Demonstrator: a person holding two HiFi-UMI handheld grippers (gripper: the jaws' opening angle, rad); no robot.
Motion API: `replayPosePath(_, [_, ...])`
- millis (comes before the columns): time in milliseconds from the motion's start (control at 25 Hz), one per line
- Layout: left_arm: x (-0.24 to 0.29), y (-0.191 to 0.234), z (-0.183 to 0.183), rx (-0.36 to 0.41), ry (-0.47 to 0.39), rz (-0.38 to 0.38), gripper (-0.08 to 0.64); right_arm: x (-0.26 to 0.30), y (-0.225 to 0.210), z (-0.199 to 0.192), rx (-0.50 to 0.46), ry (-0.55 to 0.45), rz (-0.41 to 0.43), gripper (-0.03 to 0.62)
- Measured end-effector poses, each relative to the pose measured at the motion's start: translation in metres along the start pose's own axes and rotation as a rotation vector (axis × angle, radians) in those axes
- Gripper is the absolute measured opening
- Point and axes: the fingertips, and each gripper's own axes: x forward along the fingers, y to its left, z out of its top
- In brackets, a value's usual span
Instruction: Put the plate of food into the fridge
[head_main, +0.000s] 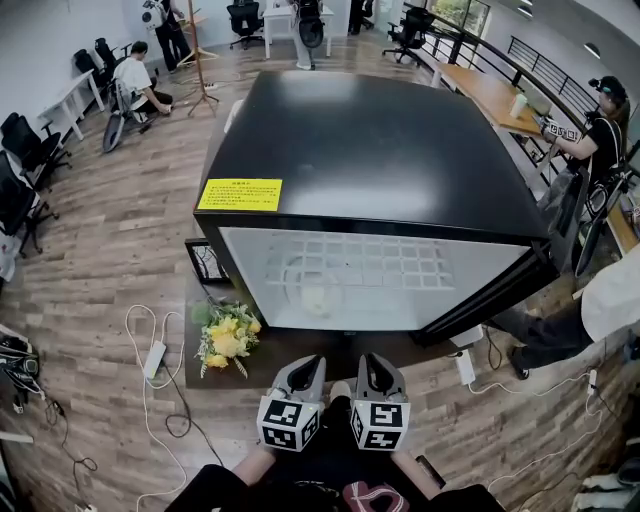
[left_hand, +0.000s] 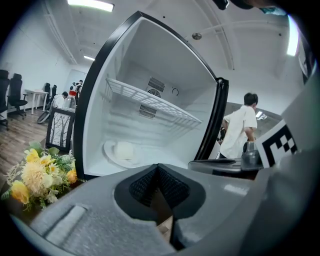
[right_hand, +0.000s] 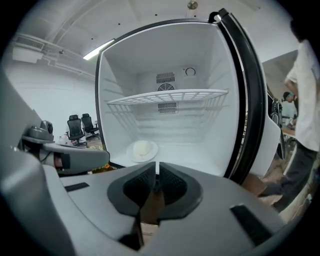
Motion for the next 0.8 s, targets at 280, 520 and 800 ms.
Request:
replayPosePath(280, [0.0024,-0.0007,0.0029,-0.007,-0.011,0.011,0.008,0.0044,-0.0018,-0.0009,-0.01,0.012,0.01,0.008])
replayPosePath(520, [0.0021,0.0014,0.0046,-0.013,-0.021,0.035,0.008,0.0063,-0.0022,0.0001,-0.015,0.016,0.021,0.006])
replayPosePath(800, [0.0048,0.0013,0.003,-0.014,-0.019,0.052,0.008,0.008,0.002,-0.002,-0.059,0.021,0.046,0.006])
